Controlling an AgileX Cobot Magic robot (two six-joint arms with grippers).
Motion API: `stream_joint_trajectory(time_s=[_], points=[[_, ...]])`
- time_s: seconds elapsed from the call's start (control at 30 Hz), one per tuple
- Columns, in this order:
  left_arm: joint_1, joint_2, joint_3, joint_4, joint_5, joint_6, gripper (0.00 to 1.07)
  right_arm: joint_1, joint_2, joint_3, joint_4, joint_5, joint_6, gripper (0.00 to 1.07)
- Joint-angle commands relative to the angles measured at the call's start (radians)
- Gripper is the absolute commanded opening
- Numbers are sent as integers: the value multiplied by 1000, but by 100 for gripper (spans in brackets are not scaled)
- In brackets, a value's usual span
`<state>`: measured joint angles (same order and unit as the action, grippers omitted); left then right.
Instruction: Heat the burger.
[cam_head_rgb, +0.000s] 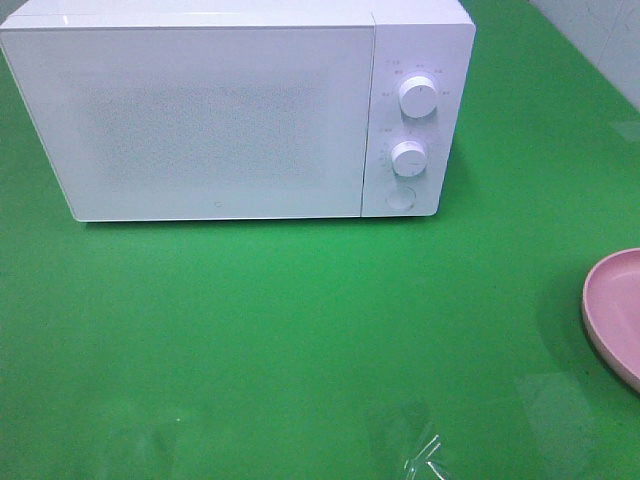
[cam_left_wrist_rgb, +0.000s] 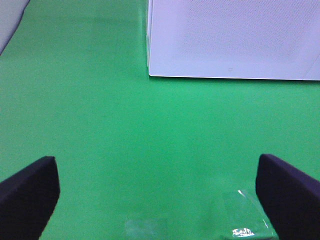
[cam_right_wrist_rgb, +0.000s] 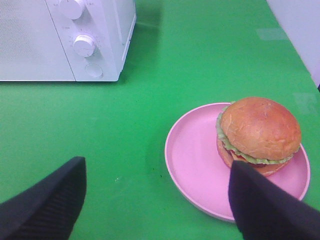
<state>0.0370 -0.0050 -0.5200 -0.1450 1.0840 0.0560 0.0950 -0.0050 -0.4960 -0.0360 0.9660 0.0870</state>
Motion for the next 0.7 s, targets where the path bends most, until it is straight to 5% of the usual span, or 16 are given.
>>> stream_joint_trajectory(time_s=[0.03, 0.7], points=[[2, -25, 5, -9, -15, 3, 100, -4, -26, 0, 1, -6, -11, 75], [2, -23, 5, -9, -15, 3, 100, -4, -26, 0, 1, -6, -11, 75]])
